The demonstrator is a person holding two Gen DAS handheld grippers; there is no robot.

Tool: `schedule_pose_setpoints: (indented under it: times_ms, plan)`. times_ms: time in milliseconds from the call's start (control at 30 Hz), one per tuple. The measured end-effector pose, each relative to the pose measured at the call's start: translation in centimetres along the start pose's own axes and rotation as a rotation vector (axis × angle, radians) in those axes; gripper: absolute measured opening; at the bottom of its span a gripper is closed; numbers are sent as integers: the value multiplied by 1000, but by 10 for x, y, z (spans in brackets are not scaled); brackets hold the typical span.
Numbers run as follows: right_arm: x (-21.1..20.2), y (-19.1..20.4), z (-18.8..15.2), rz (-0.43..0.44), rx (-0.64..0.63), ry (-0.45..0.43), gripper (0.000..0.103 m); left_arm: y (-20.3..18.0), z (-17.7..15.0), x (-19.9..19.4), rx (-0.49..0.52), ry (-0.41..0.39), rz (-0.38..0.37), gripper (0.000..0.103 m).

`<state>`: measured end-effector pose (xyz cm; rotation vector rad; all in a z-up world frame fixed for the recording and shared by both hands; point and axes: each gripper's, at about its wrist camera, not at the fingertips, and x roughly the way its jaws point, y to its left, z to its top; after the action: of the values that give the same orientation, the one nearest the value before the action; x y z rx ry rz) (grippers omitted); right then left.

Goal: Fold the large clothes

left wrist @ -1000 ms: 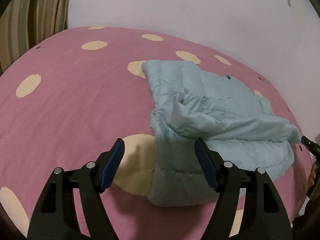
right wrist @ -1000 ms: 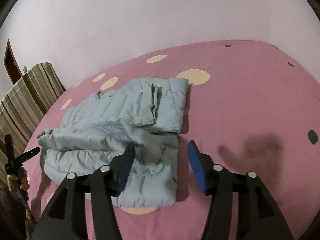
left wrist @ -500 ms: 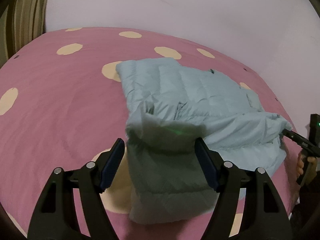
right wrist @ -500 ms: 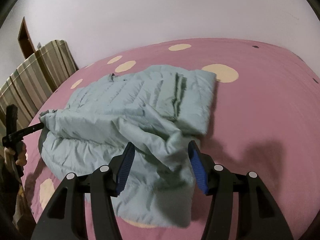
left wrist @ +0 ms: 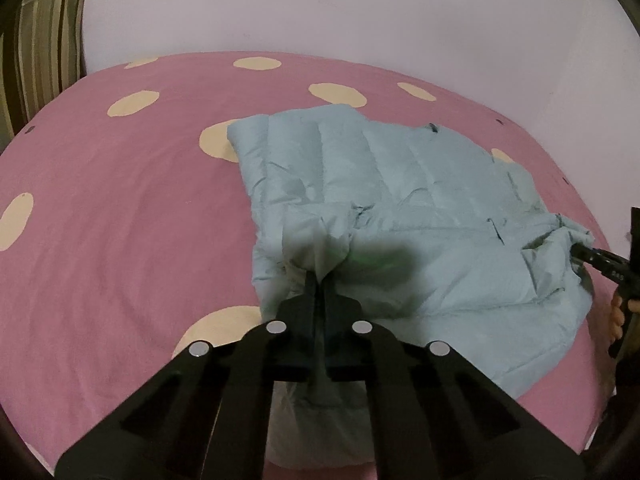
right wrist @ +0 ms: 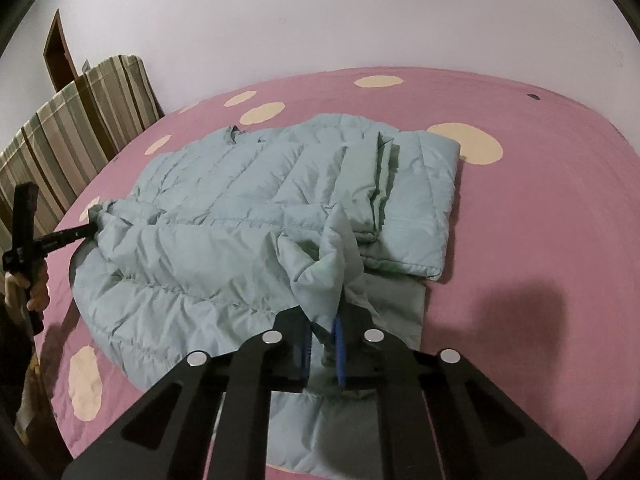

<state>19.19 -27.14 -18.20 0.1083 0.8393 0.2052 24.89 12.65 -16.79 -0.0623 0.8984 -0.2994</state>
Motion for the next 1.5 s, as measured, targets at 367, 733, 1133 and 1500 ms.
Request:
schedule_pose_setpoints:
  times_ms: [367, 733, 1133, 1500]
  plan:
    - [-3, -2, 1, -13, 3, -18, 6, 7, -3, -10, 36, -36, 5, 71]
    - [2, -3, -3, -19, 27, -11, 6, 4, -1, 20, 42, 87, -72, 14]
    - [-17, -5, 1, -16, 68, -68, 5, -14, 13, -19, 109, -53, 26, 4]
    - [-16, -20, 71, -43, 96, -151, 4, -22, 79, -14, 88, -132, 109, 4]
